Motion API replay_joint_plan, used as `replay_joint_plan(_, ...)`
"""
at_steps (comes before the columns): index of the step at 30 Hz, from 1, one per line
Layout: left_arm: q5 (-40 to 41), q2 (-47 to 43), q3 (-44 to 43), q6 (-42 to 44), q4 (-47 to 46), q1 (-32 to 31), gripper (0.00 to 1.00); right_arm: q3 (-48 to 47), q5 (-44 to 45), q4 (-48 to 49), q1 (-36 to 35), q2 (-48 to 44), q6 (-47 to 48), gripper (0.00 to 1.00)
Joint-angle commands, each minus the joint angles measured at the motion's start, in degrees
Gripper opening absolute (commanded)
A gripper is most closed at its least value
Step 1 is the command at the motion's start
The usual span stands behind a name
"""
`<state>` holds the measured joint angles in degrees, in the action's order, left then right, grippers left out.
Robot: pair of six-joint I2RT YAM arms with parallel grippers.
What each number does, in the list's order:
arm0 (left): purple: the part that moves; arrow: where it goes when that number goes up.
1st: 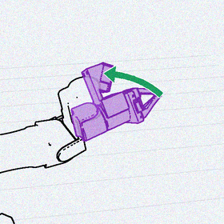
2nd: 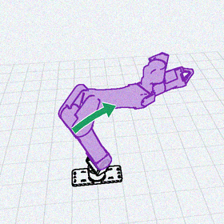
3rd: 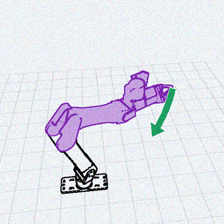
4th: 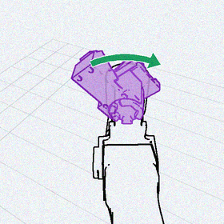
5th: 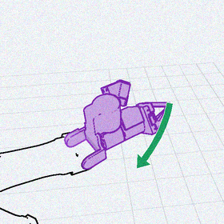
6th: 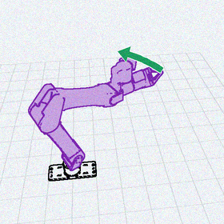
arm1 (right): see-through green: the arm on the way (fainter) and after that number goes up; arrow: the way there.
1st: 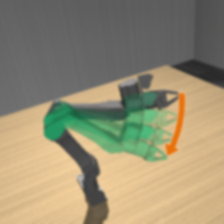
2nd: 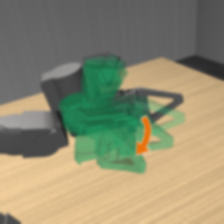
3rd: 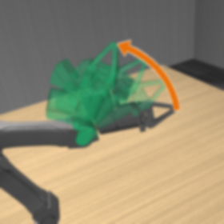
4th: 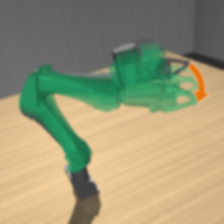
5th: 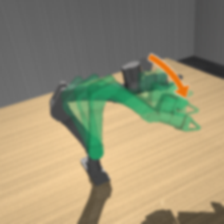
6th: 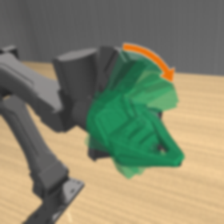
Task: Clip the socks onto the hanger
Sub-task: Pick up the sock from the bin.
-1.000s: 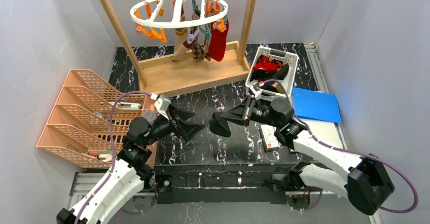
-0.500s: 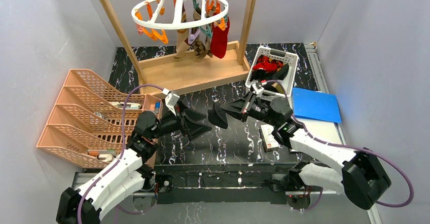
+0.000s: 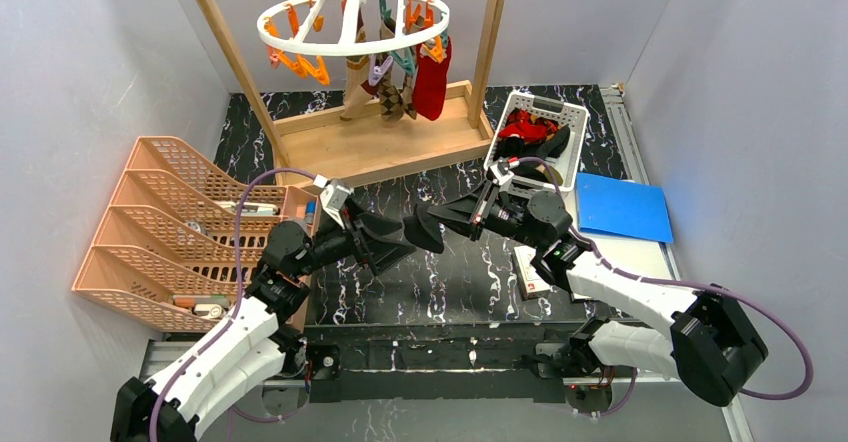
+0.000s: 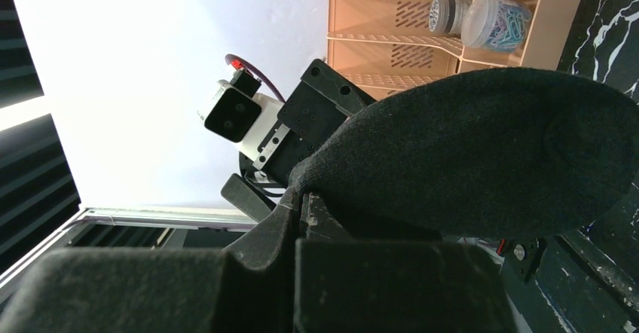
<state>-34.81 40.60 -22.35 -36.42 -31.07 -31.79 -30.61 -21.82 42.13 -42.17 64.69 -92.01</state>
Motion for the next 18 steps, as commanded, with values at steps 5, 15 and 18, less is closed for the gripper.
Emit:
replay_joint_plan(5,-0.58,-0.63,-1.02,-2.14,-1.58,-0.28,0.86,-2.78,0.84,2.83,-0.97,-1.52,-0.43,0.01)
replay_joint_plan(15,-2.79,1.59,-1.02,-5.88,-5.84,-0.37,0.63,-4.34,1.12,4.09,-2.39,-0.21,-0.33,0.01)
replay_joint_plan(18,-3.18,1.68,-0.99,-6.53,-6.08,-0.38,0.49,-4.29,1.46,4.25,-2.95,-0.13,-0.36,0.01)
